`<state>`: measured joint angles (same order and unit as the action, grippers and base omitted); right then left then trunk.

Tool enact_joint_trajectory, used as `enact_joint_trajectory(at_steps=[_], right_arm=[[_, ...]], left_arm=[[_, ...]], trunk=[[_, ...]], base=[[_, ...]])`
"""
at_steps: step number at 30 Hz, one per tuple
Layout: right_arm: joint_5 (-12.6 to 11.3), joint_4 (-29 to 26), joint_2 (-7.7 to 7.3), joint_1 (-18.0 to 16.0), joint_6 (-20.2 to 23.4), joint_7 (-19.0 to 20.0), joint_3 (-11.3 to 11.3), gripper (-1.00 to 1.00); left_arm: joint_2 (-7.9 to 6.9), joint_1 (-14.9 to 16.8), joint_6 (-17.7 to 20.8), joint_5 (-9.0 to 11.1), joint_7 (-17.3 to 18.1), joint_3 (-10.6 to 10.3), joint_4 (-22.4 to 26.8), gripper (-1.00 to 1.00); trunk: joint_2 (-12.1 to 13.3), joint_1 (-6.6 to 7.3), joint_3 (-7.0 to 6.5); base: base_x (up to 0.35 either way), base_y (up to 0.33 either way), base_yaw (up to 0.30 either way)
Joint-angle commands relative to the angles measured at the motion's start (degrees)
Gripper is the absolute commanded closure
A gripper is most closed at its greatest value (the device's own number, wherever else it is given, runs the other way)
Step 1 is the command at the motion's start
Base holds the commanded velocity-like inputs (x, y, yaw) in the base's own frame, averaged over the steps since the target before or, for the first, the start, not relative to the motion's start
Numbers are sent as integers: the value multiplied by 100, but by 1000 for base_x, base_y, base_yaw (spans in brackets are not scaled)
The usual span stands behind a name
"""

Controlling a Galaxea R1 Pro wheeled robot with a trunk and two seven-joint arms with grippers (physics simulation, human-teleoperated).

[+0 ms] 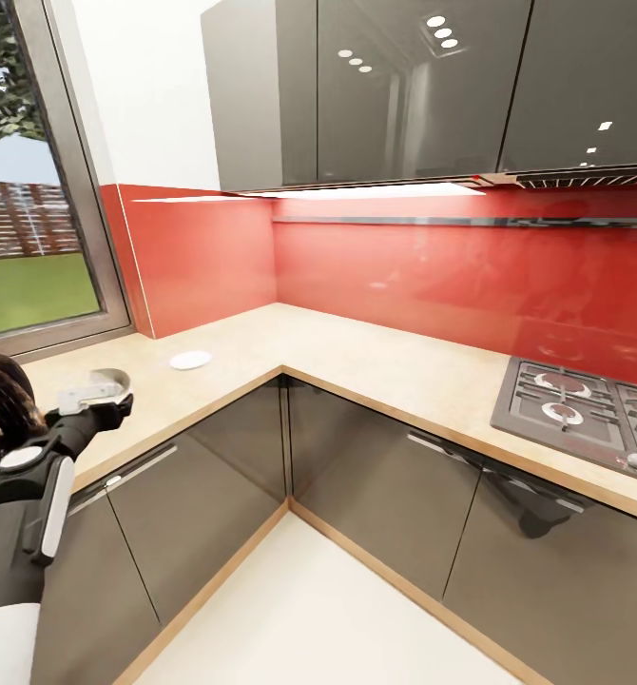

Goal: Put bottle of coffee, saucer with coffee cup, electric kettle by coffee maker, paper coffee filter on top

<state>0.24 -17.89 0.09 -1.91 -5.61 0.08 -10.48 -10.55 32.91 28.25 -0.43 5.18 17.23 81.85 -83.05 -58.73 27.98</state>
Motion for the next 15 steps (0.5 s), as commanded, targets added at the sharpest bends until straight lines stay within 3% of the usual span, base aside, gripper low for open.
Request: enact_joint_trajectory(at_steps=[1,10,15], right_arm=[[2,5,0,-5,-19,1,-6,-100],[2,5,0,-3,-19,1,-7,-100],[2,5,0,-3,-19,1,-7,-100]], left_arm=[[5,5,14,-8,35,9,-9,-100],[8,5,-2,-14,36,15,-34,-100],[9,5,-5,-14,36,14,-49,-100]], trunk=[[-3,0,6],[-3,0,6],[-3,0,6]], base=[[0,0,0],[4,0,0],[142,0,0]])
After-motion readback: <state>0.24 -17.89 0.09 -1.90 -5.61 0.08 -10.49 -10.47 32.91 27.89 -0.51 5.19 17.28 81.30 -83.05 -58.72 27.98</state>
